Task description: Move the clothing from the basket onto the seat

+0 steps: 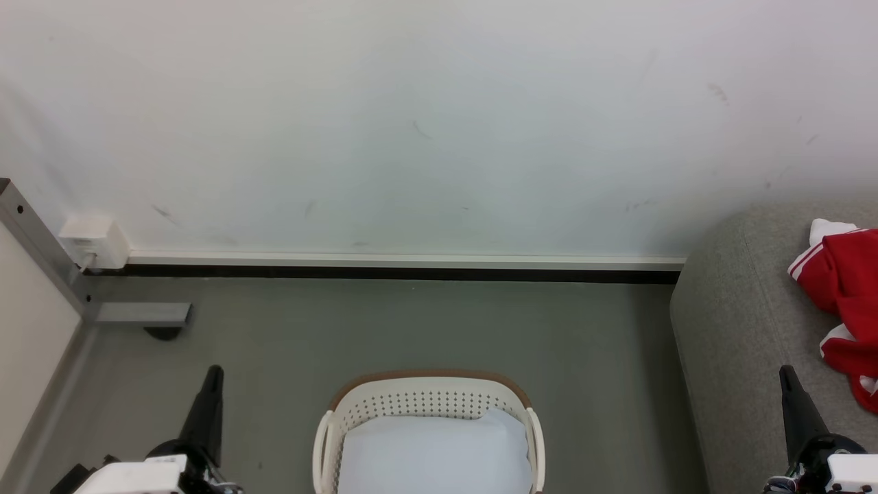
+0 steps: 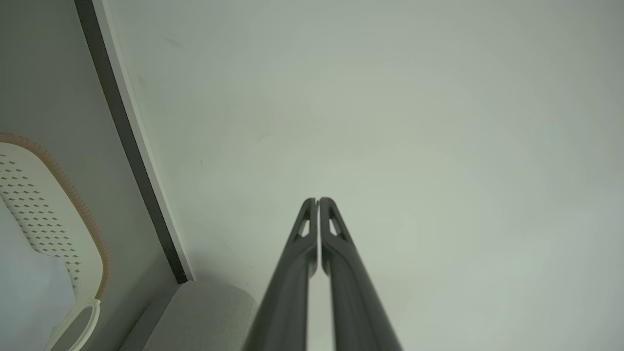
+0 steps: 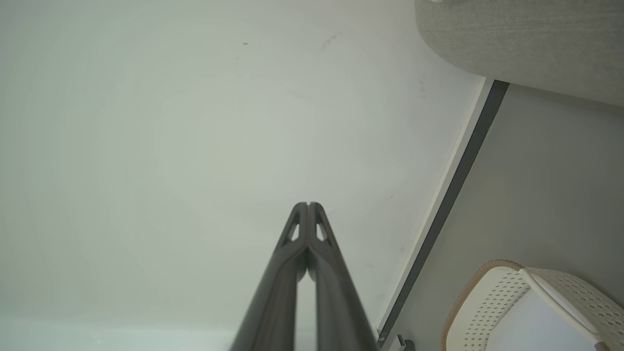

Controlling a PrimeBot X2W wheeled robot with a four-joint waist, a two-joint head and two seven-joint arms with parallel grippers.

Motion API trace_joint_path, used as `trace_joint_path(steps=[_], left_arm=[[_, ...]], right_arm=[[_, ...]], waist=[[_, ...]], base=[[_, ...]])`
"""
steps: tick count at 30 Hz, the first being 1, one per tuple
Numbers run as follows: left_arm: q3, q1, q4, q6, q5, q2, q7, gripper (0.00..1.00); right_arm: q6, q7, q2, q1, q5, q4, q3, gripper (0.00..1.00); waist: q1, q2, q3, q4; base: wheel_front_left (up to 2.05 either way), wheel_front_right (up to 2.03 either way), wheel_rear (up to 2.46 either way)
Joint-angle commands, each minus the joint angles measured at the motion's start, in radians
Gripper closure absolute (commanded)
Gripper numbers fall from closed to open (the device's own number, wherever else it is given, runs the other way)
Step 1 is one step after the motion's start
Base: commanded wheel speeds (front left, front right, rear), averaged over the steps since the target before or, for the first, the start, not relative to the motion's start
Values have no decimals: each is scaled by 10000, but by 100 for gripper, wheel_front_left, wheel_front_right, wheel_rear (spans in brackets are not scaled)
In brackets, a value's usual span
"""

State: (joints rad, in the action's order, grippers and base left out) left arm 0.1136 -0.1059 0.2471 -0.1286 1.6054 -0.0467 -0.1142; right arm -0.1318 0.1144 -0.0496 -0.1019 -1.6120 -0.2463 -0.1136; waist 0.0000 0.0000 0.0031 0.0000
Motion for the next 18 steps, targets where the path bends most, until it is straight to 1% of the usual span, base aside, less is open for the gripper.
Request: trace_joint_path(steps=[1, 18], left_arm=[[14, -69, -37, -49, 143, -70, -29, 100], [14, -69, -37, -49, 143, -70, -29, 100]], right_arm=[[22, 21, 0, -125, -22, 53, -36, 100], [22, 21, 0, -126, -22, 53, -36, 100]], waist=[[0, 0, 0, 0], [0, 0, 0, 0]], base=[[0, 0, 0], [0, 0, 0]])
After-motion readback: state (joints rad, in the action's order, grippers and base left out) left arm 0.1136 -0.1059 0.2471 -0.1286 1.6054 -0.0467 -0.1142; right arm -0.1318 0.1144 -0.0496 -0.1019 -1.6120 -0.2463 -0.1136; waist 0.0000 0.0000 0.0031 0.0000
